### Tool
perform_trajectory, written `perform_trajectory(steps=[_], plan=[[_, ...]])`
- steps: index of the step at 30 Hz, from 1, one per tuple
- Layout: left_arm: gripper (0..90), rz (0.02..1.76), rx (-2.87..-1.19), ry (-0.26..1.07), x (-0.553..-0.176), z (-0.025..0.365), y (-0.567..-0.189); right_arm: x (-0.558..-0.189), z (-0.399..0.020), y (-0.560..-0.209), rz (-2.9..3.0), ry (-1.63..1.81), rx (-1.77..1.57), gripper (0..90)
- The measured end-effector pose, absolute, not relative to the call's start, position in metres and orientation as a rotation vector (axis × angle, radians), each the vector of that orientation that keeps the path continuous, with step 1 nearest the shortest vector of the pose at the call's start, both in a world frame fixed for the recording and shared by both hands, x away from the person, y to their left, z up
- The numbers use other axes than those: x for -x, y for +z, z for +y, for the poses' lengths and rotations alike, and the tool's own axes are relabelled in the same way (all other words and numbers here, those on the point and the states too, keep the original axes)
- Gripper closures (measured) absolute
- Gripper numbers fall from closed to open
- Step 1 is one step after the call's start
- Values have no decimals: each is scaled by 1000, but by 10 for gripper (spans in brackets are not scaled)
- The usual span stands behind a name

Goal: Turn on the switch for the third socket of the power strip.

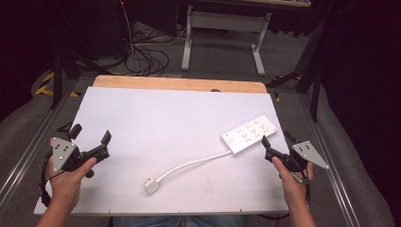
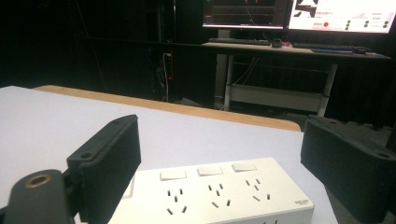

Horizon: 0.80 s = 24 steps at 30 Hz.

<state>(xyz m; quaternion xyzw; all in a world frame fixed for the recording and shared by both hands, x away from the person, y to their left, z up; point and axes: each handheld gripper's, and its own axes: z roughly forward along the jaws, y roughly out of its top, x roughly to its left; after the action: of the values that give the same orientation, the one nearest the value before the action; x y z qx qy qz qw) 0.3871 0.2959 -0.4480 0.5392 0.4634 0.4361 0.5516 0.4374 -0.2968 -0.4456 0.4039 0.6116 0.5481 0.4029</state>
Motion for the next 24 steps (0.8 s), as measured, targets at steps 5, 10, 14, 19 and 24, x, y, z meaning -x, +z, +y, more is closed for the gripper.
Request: perform_trajectory(steps=[5, 10, 14, 19, 24], plan=[[51, 1096, -1275, 1030, -387, 296, -448, -437, -295, -444, 1548, 1378, -1003, 221], [51, 1095, -1276, 1031, -388, 296, -448, -437, -295, -444, 1554, 1375, -995, 243], [51, 1095, -1276, 1031, -387, 296, -448, -436, -295, -443, 1552, 1375, -993, 290], [51, 1095, -1276, 1032, -388, 295, -448, -436, -295, -442, 1561, 1379, -982, 424], [52, 1095, -1278, 1030, -388, 295, -448, -436, -295, -442, 1568, 1385, -973, 484]])
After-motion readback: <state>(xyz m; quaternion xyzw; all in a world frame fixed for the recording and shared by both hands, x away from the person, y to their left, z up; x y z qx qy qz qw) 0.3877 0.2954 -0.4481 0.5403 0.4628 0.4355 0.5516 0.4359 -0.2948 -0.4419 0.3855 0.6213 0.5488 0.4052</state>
